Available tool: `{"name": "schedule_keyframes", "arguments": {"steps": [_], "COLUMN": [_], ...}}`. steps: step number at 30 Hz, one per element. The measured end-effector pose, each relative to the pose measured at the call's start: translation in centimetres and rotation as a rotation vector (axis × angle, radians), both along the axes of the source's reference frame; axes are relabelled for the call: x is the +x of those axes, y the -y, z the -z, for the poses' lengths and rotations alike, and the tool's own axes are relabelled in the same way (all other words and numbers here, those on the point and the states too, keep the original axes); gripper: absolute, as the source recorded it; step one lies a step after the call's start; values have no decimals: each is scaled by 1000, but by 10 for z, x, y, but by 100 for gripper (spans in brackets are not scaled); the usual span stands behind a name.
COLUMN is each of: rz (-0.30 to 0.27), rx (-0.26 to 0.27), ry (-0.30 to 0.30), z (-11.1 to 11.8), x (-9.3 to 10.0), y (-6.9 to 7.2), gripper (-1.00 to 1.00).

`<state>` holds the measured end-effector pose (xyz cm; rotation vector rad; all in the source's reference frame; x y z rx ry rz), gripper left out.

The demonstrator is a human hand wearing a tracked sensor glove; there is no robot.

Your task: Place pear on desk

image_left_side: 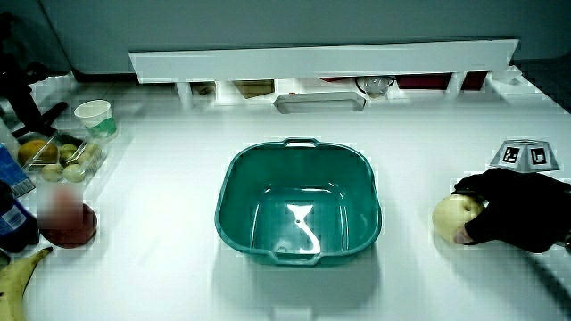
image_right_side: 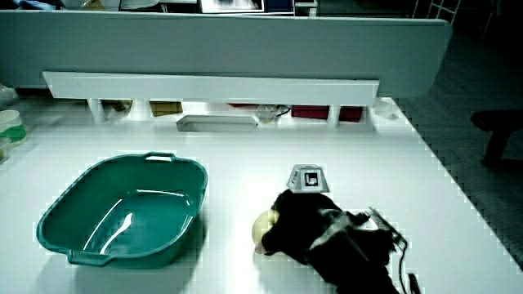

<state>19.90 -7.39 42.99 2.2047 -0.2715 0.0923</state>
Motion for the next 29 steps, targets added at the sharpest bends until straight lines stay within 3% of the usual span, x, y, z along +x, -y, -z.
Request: {"name": "schedule_keyframes", "arguments": {"steps": [5, 8, 9, 10, 11, 12, 13, 16, 17, 18, 19, 20, 21, 22, 24, 25, 27, 28, 29], "rz": [-8, 3, 8, 20, 60, 94, 109, 213, 215, 228, 258, 268, 316, 318, 373, 397, 441, 497, 485], "rx": [-16, 16, 60, 61, 151, 182, 214, 232, 171, 142, 172, 148, 113, 121, 57, 87, 64, 90, 69], "ry": [18, 28, 3, 25, 2, 18, 13, 128, 160, 147, 155, 199, 173, 210, 201, 221, 206, 167, 198], "z": [0, 15, 18, 28, 34, 50, 53, 105, 101, 90, 109, 123, 108, 124, 113, 134, 126, 127, 130], "x": [4, 2, 3, -1, -3, -12, -14, -52, -55, -55, -69, -80, -79, -89, -94, -105, -108, -111, -115], "y": [-2, -6, -8, -11, -15, -21, -26, -47, -54, -60, -66, -71, -79, -83, -97, -100, -113, -119, -122], "gripper": [-56, -72, -78, -83, -89, -94, -100, -100, -100, -100, -100, -100, -100, -100, -100, -100, -100, -100, -100]}}
